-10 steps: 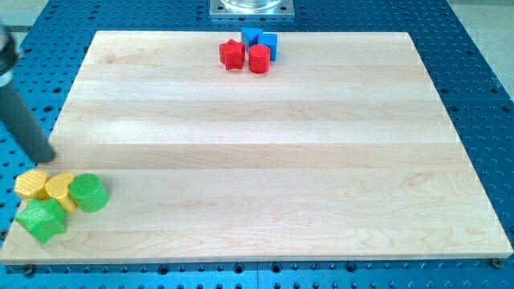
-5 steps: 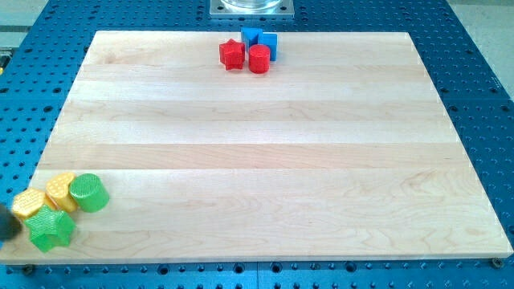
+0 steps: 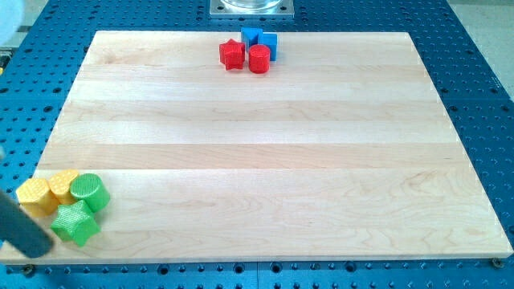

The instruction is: Separate the green star from the yellow blocks

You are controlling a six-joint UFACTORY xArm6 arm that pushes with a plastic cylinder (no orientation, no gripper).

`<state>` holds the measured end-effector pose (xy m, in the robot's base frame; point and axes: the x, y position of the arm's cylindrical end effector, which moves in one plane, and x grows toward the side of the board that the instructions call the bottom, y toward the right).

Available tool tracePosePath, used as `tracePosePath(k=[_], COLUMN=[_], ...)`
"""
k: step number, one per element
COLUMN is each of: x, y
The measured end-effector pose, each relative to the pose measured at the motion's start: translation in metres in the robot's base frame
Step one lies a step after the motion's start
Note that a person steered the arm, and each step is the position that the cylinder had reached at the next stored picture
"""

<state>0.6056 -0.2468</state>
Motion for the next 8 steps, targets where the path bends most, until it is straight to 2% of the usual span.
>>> tracePosePath(k=[1,2,3,4,5,6,7,8], x=[-0.042,-0.003,0.008,0.012,-0.001,-0.004,-0.061,-0.07], y=[0.052,0.044,0.003,0.003,0.059,0.17,0.232,0.287])
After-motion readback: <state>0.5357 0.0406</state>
